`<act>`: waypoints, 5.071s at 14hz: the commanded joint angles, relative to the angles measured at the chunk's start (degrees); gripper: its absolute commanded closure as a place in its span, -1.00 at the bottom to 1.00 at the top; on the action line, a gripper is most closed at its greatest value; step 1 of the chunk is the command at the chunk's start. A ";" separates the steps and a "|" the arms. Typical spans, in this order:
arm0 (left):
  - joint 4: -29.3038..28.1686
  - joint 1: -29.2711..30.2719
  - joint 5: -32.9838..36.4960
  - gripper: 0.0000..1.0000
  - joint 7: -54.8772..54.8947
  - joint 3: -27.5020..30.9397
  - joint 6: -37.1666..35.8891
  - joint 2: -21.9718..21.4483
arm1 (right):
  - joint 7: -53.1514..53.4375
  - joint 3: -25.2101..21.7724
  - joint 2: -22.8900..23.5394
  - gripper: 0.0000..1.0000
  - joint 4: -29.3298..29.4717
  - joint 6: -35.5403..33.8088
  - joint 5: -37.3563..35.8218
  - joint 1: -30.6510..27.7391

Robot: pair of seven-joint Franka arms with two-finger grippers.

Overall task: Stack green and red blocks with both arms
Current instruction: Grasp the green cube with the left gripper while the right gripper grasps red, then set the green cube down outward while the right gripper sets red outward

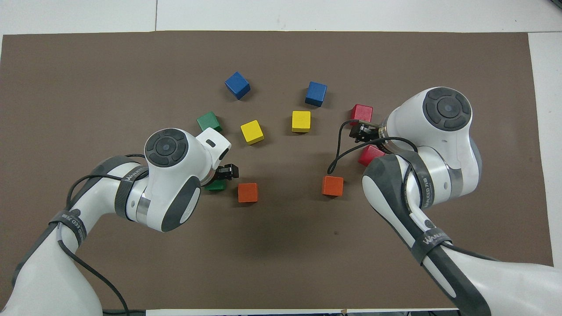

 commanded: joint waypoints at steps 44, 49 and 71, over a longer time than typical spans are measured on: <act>7.36 29.09 3.56 1.00 30.59 1.47 -4.08 3.53 | -38.37 -0.70 -0.83 1.00 2.91 -5.04 1.59 -18.51; 5.78 28.82 3.47 1.00 28.21 1.38 -3.91 3.62 | -46.93 -0.70 -0.92 1.00 -0.94 0.31 1.59 -23.02; 27.38 14.00 -2.77 -1.00 1.38 1.64 -16.64 9.14 | -52.56 -0.70 0.84 -1.00 -9.57 11.13 1.51 -22.66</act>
